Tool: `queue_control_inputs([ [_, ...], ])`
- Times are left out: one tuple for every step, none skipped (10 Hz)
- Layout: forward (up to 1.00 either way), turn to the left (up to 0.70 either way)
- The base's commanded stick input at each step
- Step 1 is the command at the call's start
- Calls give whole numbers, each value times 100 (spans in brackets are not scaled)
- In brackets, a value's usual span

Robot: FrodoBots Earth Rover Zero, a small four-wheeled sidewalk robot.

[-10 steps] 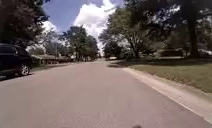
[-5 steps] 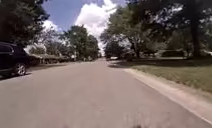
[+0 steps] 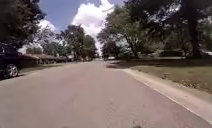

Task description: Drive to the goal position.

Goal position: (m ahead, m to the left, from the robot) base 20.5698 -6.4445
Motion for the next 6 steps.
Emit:
queue_control_inputs([
  [70, 0],
  [70, 0],
  [70, 0],
  [70, 0],
  [70, 0],
  [70, 0],
])
